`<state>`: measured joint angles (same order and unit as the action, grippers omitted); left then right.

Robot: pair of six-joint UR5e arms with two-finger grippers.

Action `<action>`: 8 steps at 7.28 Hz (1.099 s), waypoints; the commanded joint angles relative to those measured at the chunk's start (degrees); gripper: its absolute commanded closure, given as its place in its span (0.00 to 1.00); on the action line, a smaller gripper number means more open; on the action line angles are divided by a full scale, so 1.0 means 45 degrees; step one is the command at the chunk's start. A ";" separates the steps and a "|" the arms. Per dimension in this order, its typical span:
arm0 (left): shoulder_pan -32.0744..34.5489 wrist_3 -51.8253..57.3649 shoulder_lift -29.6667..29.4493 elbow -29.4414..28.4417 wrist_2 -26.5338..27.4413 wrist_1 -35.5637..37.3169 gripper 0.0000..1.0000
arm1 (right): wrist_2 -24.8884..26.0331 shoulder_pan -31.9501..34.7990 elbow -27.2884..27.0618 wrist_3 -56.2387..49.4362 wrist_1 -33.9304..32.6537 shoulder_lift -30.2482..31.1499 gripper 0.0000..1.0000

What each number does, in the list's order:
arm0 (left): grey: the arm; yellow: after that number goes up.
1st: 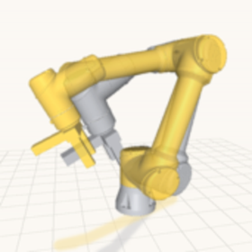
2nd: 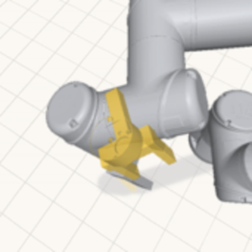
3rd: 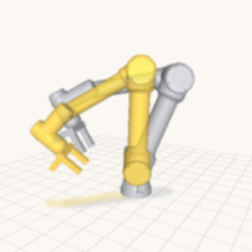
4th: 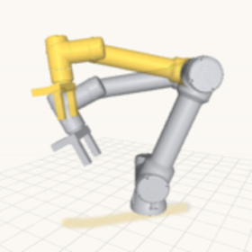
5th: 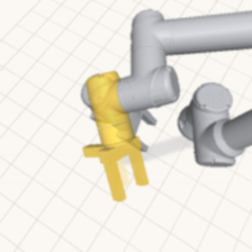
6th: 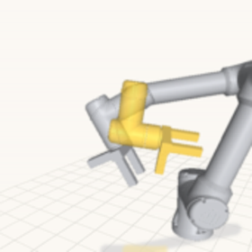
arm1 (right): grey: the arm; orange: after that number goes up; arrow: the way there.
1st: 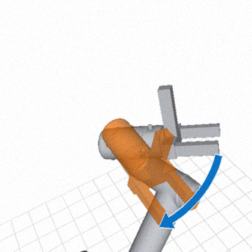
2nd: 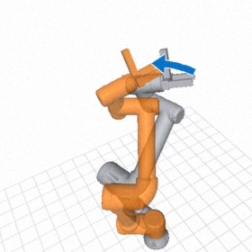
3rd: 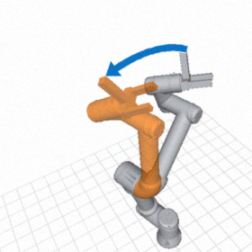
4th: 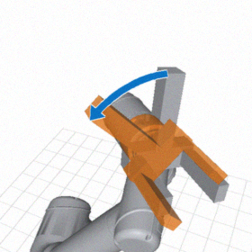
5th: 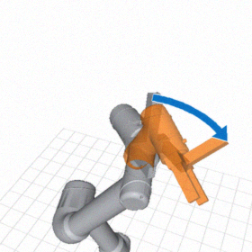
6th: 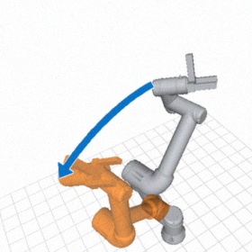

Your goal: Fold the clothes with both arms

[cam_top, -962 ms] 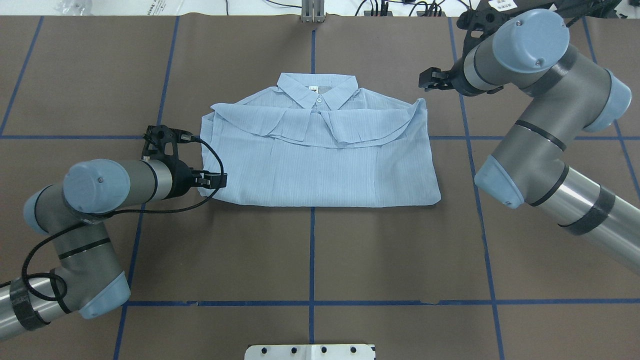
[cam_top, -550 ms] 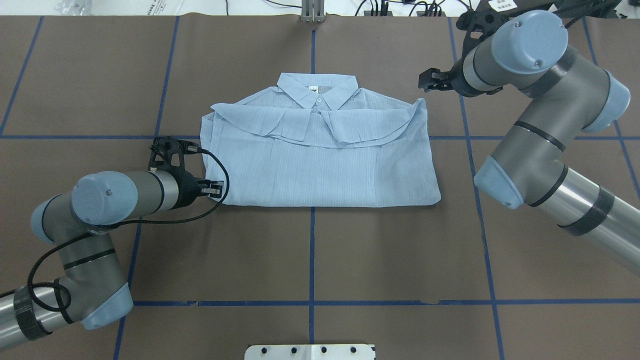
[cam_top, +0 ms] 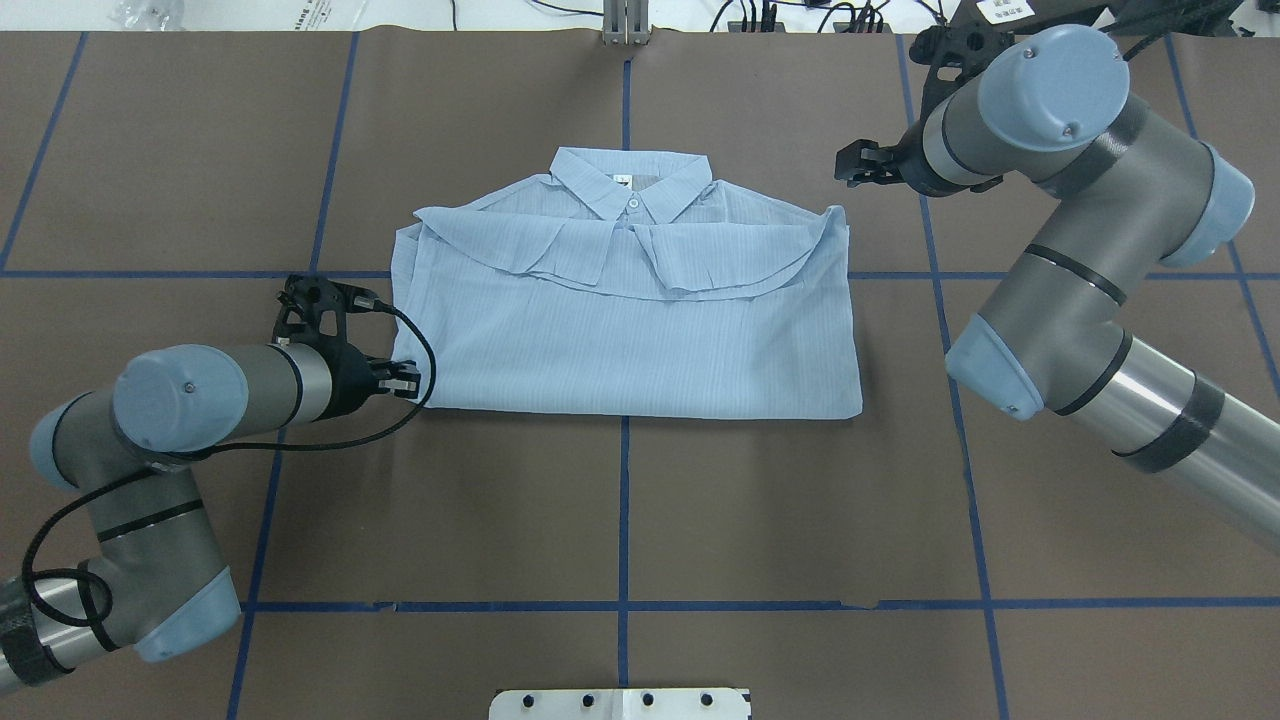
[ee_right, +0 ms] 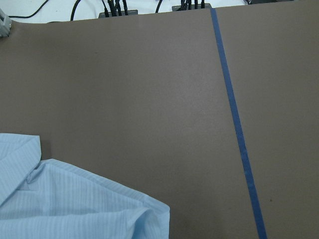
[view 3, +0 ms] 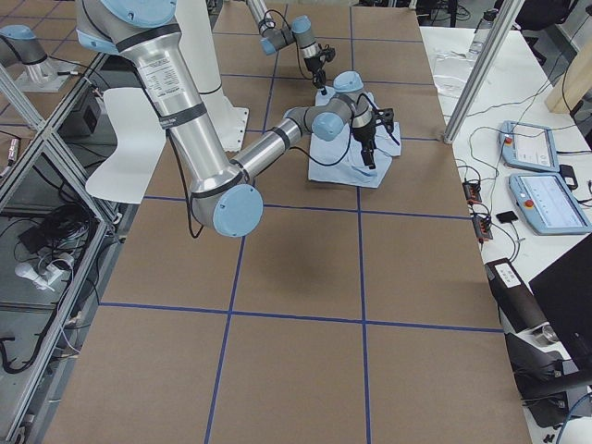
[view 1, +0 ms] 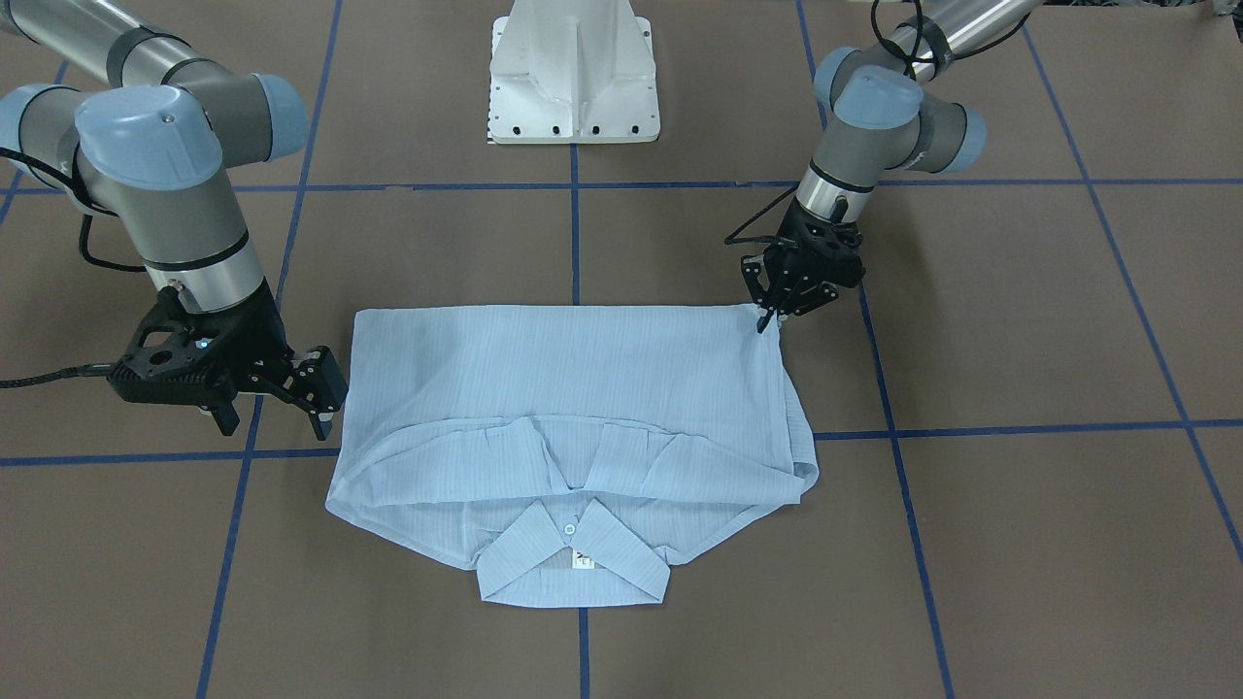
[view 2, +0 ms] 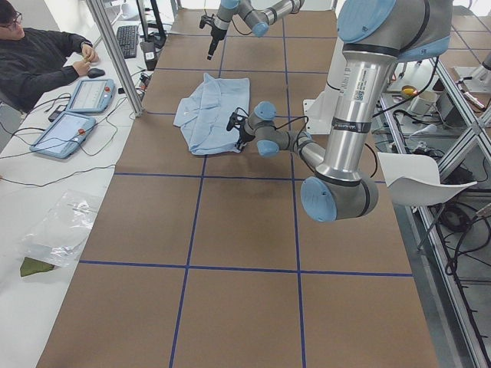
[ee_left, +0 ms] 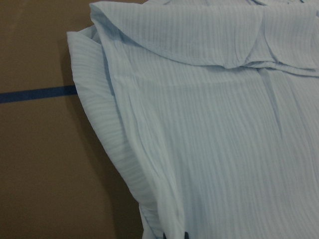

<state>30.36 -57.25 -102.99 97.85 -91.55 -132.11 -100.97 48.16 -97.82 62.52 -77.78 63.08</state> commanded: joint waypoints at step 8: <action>0.4366 0.3172 -0.8402 -1.1256 0.0344 -0.1597 1.00 | 0.0249 -0.0973 -0.0234 0.1534 0.0000 -0.0637 0.00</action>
<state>49.72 -42.97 -138.32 50.72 -90.03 -137.33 -100.32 44.72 -98.81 67.64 -77.75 61.04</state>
